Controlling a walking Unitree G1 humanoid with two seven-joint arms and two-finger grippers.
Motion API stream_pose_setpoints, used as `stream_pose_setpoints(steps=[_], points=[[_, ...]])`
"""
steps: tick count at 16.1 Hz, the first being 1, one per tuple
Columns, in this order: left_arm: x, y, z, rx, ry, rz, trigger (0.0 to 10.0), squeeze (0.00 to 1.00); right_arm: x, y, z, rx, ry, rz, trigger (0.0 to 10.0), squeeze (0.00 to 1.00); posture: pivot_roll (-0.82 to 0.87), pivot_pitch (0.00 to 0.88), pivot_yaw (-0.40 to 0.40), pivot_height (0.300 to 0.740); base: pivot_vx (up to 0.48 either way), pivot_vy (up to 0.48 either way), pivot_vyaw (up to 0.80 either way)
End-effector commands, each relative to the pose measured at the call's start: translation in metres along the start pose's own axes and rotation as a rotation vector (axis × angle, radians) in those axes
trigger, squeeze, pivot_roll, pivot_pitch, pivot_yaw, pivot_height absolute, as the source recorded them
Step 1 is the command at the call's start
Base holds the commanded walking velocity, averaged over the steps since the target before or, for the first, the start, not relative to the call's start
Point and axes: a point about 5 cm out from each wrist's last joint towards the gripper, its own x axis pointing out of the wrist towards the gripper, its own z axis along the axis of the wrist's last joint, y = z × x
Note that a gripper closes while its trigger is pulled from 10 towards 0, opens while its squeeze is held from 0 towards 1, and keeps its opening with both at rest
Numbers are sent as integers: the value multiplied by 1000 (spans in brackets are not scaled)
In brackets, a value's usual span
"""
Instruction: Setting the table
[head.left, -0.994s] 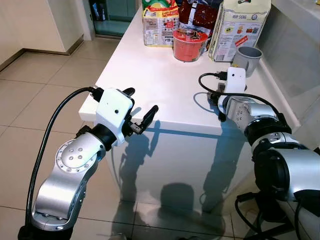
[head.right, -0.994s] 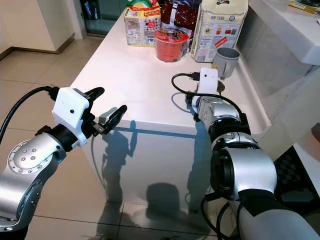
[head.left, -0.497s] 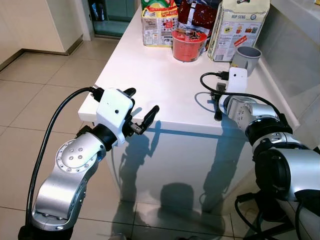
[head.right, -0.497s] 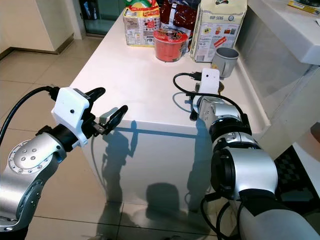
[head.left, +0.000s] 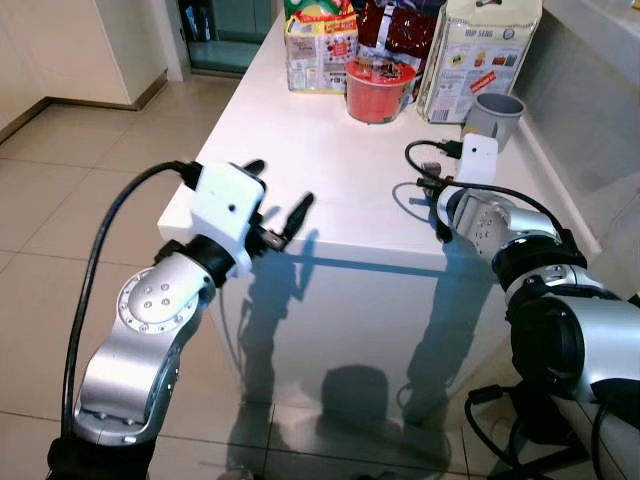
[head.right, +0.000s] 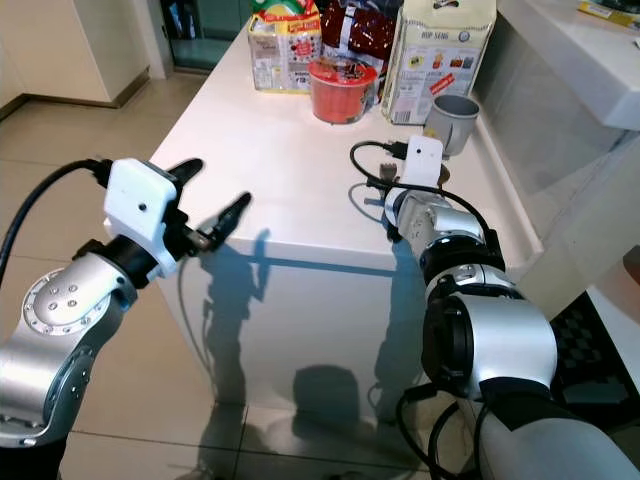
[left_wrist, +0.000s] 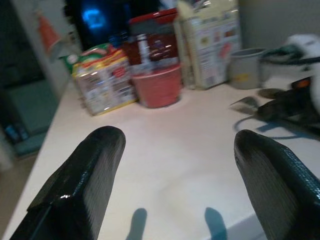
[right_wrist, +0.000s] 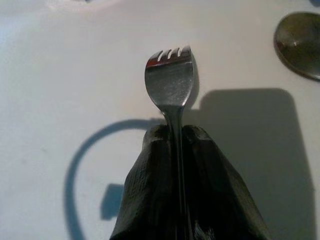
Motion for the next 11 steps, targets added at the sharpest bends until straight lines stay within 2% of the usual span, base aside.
stream_pose_setpoints(steps=[1,5,7,8,9,10,11], points=[[2,8,4,6,-21,53,10000,0,-5,6,31,28,-101,36,0,0,44,8,-59,740,0,0,0],[5,17,1,-8,-18,139,10000,0,-15,9,52,88,-211,99,0,0,34,0,-53,740,0,0,0],[7,18,-2,-34,-1,202,10000,0,-34,12,59,230,-336,246,0,0,34,0,-50,740,0,0,0],[7,18,-3,-40,5,220,10000,0,-42,13,58,222,-377,278,0,0,40,0,-53,740,0,0,0],[7,18,-4,-57,7,246,10000,0,-59,15,56,140,-471,304,0,0,40,0,-46,740,0,0,0],[5,15,-4,-63,-2,246,10000,0,-77,17,51,17,-547,289,4314,0,34,0,-44,740,0,0,0],[4,13,-4,-69,-3,240,10000,0,-85,18,48,-38,-568,281,9176,0,31,0,-42,740,0,0,0]])
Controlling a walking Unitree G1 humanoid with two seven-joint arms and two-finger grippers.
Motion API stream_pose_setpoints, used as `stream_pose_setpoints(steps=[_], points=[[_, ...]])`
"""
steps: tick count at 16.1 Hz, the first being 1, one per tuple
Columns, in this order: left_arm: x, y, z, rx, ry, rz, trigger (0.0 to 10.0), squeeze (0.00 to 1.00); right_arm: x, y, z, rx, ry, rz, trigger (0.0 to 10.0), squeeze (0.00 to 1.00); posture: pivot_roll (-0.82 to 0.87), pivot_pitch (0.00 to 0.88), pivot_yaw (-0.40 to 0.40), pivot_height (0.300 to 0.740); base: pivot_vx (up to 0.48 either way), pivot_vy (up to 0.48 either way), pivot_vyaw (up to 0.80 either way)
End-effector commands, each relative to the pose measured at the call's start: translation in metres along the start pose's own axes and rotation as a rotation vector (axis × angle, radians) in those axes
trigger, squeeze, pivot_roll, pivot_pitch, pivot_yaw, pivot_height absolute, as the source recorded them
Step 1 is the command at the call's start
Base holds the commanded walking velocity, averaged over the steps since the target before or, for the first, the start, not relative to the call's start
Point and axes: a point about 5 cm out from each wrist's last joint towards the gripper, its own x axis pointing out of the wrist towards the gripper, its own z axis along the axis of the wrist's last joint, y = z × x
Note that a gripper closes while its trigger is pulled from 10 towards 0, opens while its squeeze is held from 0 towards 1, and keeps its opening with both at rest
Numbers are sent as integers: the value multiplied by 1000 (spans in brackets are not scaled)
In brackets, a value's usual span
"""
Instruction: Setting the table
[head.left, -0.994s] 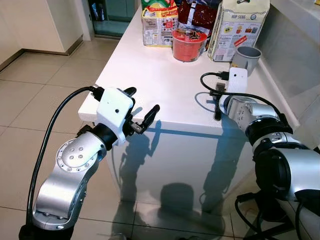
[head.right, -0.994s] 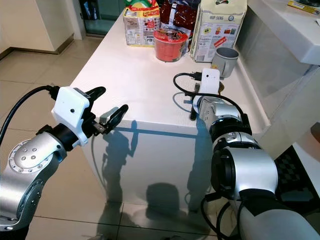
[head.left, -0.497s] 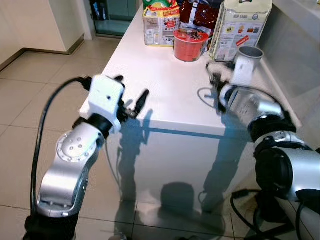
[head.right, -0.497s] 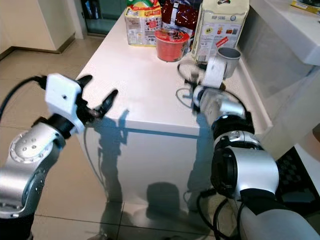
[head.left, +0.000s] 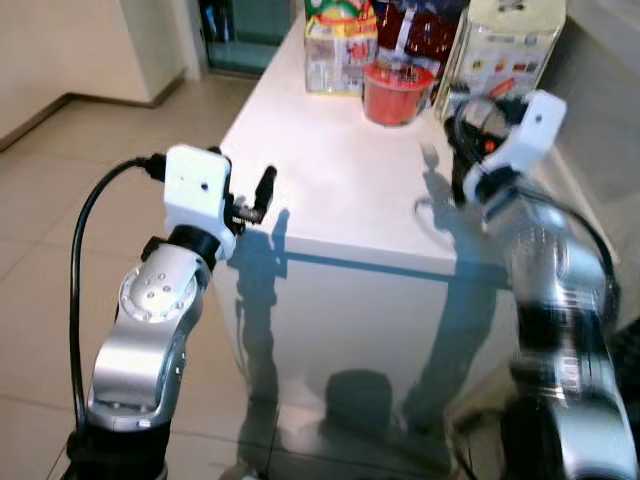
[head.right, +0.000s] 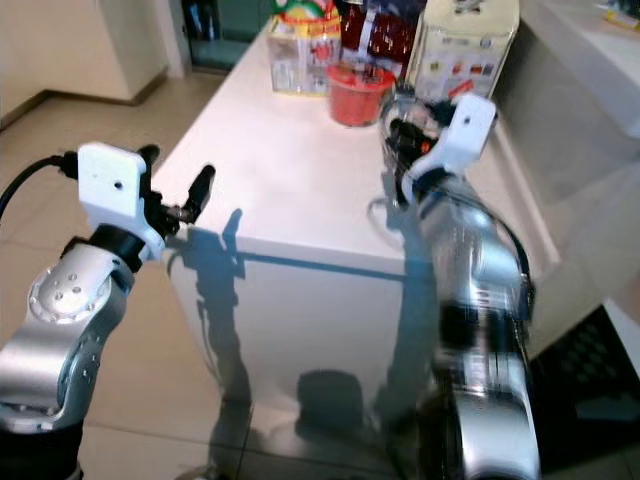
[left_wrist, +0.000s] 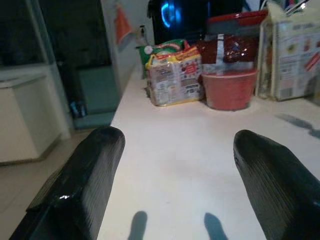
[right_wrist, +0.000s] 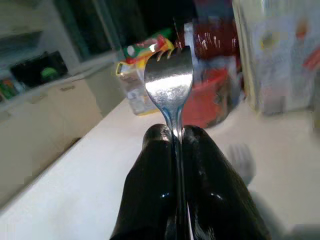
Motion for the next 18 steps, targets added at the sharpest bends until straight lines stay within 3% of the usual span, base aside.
stream_pose_setpoints(steps=[1,2,4,5,8,18], points=[[-3,-5,-1,1,4,-12,10000,0,-9,15,18,-87,-85,52,10000,0,18,0,-29,740,0,0,0],[-5,-8,-4,2,12,-21,10000,0,-25,22,19,-109,-117,81,10000,0,9,0,-21,740,0,0,0],[-5,-13,-6,14,9,-30,10000,0,-49,28,16,-45,-143,109,10000,0,-1,0,-10,740,0,0,0],[-4,-17,-6,17,5,-45,10000,0,-71,28,2,-17,-141,130,10000,0,6,0,-6,740,0,-319,0],[-8,-18,-9,39,11,-66,10000,0,-88,23,-8,-46,-133,82,10000,0,2,0,-2,740,0,-362,0],[-11,-16,-10,48,5,-52,10000,0,-104,28,-25,-190,-101,186,10000,0,7,0,-14,740,0,-371,0]])
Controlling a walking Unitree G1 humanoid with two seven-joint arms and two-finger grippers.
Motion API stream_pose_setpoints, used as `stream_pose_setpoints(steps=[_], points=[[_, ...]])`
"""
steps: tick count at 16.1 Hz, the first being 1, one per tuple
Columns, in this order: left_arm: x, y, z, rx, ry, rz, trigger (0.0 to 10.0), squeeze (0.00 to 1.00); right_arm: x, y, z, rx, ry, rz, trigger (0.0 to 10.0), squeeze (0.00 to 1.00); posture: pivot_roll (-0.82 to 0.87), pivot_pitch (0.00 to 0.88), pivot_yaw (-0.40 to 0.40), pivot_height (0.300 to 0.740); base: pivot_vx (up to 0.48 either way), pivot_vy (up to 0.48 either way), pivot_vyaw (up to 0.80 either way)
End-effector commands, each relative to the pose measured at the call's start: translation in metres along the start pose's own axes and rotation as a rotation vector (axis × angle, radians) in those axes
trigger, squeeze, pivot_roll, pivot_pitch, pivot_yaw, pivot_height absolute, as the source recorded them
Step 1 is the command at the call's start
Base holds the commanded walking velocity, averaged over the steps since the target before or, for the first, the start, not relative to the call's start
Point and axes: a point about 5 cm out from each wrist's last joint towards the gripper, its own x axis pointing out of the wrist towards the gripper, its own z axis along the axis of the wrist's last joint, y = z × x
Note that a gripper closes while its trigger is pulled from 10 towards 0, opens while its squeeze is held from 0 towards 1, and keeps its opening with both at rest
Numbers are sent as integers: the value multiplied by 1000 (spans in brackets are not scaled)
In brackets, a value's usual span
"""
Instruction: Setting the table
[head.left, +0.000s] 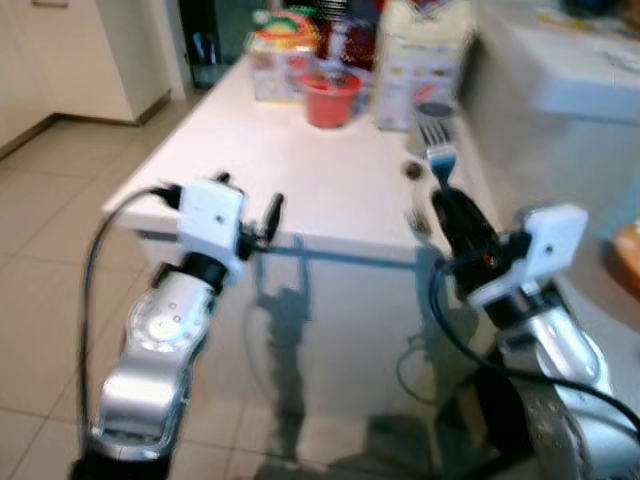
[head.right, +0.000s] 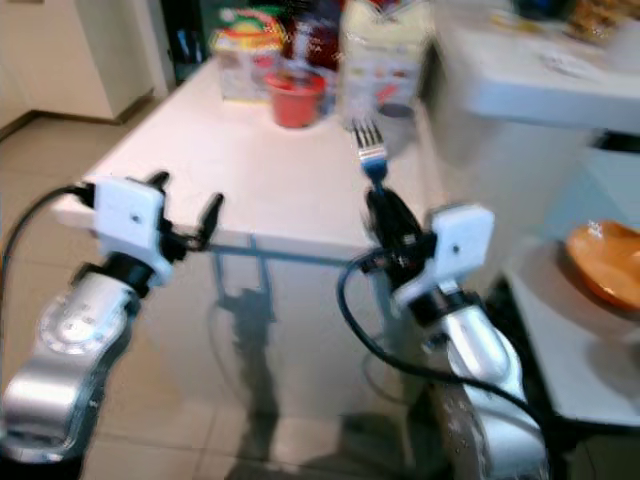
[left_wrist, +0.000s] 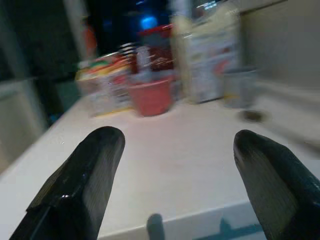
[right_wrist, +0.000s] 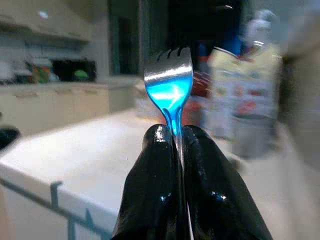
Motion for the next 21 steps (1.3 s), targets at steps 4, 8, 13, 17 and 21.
stream_pose_setpoints(steps=[4,8,13,17,21], points=[[2,1,6,22,-30,2,10000,0,3,-3,7,-25,-54,-10,10000,0,4,0,-10,740,0,-369,0],[3,-2,6,33,-34,-7,10000,0,3,-1,6,-22,-61,-27,10000,0,4,0,-10,740,0,-364,0],[12,1,11,46,-62,18,10000,0,4,-12,9,-33,-82,-125,10000,0,5,0,-6,740,0,-362,0],[16,3,10,50,-61,28,10000,0,10,-22,17,-19,-121,-215,10000,0,-1,0,2,740,0,-358,0],[19,10,10,66,-69,60,10000,0,17,-30,20,-7,-116,-286,10000,0,1,0,-6,740,0,-357,0]])
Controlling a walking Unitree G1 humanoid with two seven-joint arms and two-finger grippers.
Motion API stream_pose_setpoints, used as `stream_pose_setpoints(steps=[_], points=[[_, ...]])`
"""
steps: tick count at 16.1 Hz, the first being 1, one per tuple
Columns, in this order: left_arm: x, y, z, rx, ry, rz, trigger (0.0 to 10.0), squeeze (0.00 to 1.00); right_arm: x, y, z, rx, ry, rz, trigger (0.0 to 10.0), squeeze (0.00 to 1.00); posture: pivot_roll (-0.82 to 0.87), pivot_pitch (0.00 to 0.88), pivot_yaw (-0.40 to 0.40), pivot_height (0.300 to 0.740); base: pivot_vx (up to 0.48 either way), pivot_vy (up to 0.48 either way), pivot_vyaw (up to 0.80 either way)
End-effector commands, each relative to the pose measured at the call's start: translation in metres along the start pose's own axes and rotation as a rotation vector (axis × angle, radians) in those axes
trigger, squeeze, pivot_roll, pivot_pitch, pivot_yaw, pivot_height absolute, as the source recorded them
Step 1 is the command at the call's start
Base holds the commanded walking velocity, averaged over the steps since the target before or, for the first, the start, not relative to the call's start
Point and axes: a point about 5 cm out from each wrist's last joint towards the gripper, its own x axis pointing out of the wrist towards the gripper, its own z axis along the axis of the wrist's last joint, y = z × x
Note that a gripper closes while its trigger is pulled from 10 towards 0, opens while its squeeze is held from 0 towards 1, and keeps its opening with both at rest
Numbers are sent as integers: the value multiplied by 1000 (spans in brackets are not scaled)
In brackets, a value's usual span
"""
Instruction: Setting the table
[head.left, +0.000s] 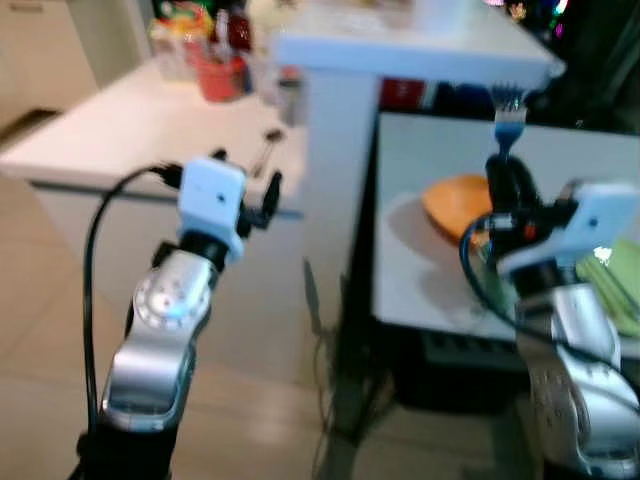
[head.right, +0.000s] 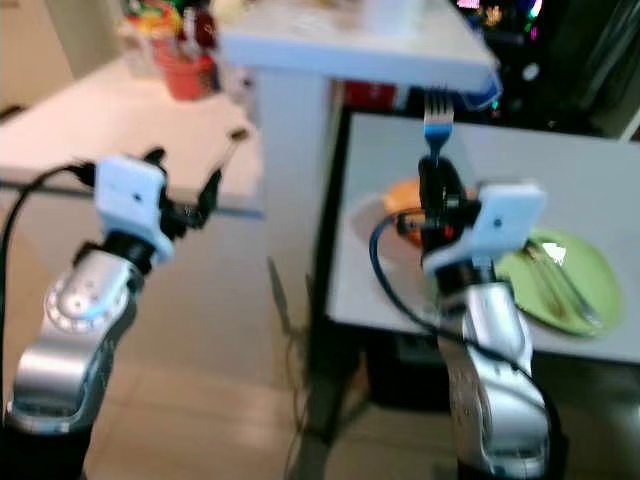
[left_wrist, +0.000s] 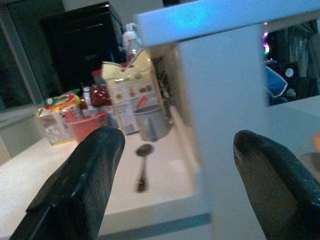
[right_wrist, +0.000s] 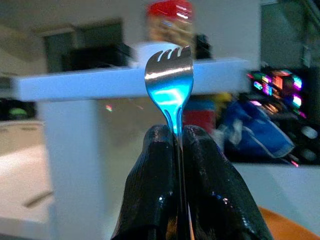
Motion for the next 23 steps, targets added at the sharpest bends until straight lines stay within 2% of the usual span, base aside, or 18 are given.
stream_pose_setpoints(steps=[1,10,23], points=[[3,-4,3,6,-16,-9,10000,0,3,-10,-1,-5,21,-52,10000,0,0,0,-7,740,0,-356,0],[7,0,1,28,-15,41,10000,0,5,-12,-9,-32,111,-91,10000,0,-13,0,-13,740,0,-455,0],[8,-3,0,33,-15,29,10000,0,3,-22,-18,-60,196,-162,10000,0,-19,0,-7,740,0,-480,0]])
